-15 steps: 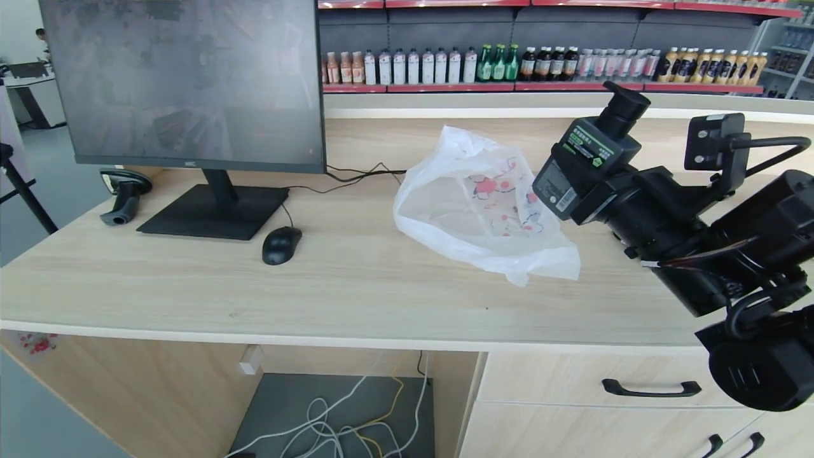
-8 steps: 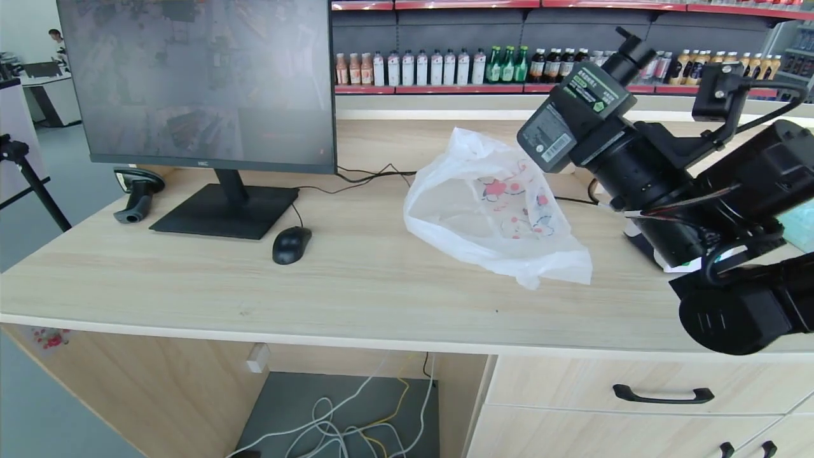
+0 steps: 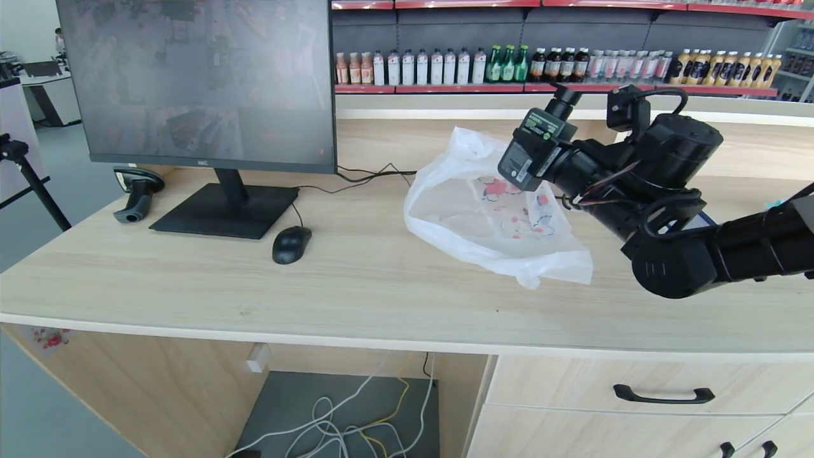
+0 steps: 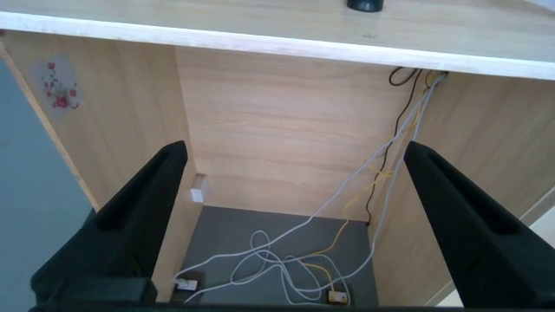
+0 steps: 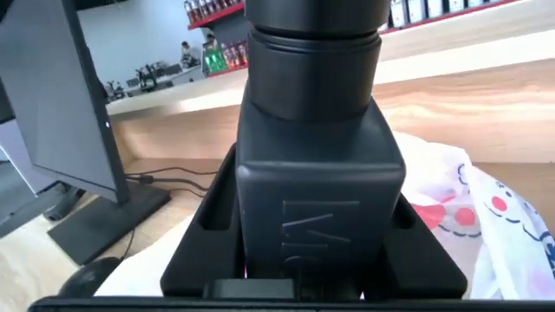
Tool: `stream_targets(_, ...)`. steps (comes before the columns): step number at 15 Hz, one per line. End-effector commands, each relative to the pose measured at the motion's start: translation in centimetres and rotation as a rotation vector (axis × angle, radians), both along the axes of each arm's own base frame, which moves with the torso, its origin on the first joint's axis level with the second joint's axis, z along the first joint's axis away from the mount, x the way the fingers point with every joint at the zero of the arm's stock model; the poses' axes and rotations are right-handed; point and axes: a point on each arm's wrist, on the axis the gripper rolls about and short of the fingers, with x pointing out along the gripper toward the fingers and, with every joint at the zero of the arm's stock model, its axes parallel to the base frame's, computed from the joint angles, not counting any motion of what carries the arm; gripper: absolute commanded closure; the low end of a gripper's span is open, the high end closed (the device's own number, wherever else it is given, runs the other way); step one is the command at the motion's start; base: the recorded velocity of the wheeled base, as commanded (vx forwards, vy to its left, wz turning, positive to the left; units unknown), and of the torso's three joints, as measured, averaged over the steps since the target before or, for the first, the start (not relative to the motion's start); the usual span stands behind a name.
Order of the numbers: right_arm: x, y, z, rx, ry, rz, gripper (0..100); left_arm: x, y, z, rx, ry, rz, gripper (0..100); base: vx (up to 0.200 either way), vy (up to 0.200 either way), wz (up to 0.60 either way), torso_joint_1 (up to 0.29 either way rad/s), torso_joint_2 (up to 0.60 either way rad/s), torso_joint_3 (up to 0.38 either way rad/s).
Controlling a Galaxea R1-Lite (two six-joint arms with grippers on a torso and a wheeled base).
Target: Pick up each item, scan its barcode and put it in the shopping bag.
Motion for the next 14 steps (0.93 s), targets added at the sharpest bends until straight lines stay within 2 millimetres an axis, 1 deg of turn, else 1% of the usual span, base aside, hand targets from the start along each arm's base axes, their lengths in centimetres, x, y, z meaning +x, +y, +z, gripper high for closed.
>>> stream_targets(1,0.4,0.1,-1.8,-0.025,0.047,-0.002,100,0.0,0.0,0.0,-0.001,0.0,0.0,0,0.0,0.0,0.0,0.0,0.0,0.0)
stream_targets(2,0.0,0.0,-3.6,-0.07,0.1,-0.004,100,0.0,0.0,0.0,-0.001,0.0,-0.001,0,0.0,0.0,0.0,0.0,0.0,0.0)
stream_targets(4,-1.2,-0.4,-5.9,-0.123,0.16,-0.01,100,0.0,0.0,0.0,-0.001,0.0,0.0,0,0.0,0.0,0.0,0.0,0.0,0.0)
stream_targets(5,-1.5,-0.4,-6.4,-0.141,0.164,-0.011,100,0.0,0.0,0.0,-0.001,0.0,0.0,0,0.0,0.0,0.0,0.0,0.0,0.0)
stream_targets(6,-2.5,-0.6,-7.8,-0.199,0.161,-0.003,100,0.0,0.0,0.0,-0.001,0.001,0.0,0,0.0,0.0,0.0,0.0,0.0,0.0)
stream_targets(7,-3.0,-0.7,-8.5,-0.238,0.155,0.006,100,0.0,0.0,0.0,0.002,0.001,-0.001,0,0.0,0.0,0.0,0.0,0.0,0.0)
stream_targets(10,-4.2,-0.7,-9.5,-0.278,0.17,0.034,100,0.0,0.0,0.0,0.003,0.001,-0.001,0,0.0,0.0,0.0,0.0,0.0,0.0)
stream_targets(11,-5.1,-0.6,-9.7,-0.297,0.17,0.077,100,0.0,0.0,0.0,0.003,0.001,-0.001,0,0.0,0.0,0.0,0.0,0.0,0.0)
stream_targets(12,-5.4,-0.6,-9.6,-0.309,0.164,0.087,100,0.0,0.0,0.0,0.003,0.001,-0.001,0,0.0,0.0,0.0,0.0,0.0,0.0)
stream_targets(14,-6.6,-0.6,-8.9,-0.324,0.141,0.126,100,0.0,0.0,0.0,0.003,0.001,-0.001,0,0.0,0.0,0.0,0.0,0.0,0.0)
